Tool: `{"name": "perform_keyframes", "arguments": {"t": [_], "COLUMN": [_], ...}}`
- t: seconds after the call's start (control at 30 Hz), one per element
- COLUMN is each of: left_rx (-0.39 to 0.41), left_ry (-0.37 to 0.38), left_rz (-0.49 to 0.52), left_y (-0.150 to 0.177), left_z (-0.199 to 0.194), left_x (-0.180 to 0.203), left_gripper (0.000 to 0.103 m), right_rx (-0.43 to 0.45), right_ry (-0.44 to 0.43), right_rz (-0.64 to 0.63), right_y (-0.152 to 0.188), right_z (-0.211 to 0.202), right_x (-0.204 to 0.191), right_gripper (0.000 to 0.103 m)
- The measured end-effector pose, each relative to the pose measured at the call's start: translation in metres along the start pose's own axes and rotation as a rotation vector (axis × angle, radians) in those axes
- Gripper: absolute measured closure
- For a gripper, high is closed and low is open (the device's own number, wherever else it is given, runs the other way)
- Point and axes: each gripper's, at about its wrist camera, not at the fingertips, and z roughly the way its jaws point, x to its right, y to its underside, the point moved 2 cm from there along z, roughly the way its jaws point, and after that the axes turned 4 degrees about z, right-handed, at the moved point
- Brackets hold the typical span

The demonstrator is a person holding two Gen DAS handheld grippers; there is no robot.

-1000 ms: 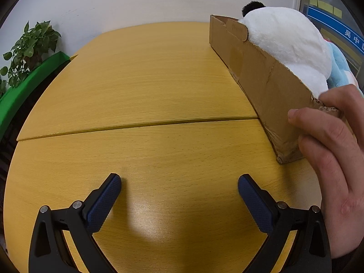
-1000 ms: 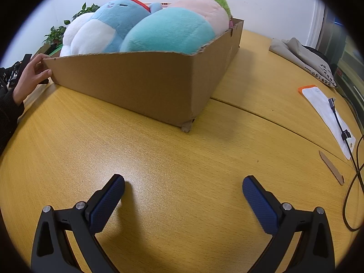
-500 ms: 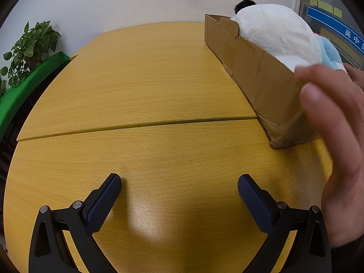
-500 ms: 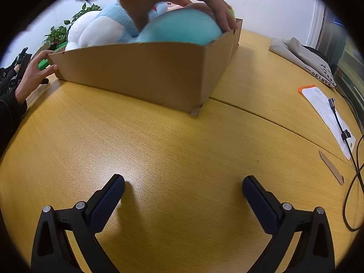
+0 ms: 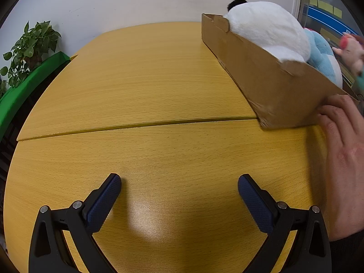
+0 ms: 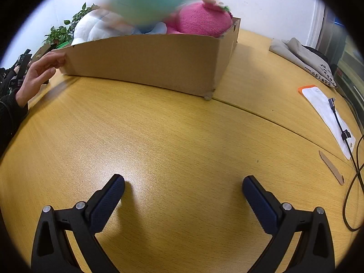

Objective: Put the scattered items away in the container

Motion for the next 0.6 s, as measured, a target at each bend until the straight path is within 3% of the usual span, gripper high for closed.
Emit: {"name": "perform_keyframes", "arguments": {"t": [0.6], "left_rx": [0.0], "left_ry": [0.0], "left_rz": [-0.001], "left_y": [0.0031], "left_z": [-0.0029], "left_x": [-0.0016], "left_gripper": [0.0], "right_rx": [0.0], "right_ry": [0.0], "right_rz": [0.0], "right_y": [0.0008], "right_z": [-0.0006], "right_x": [-0.0016], "right_gripper": [0.0]}}
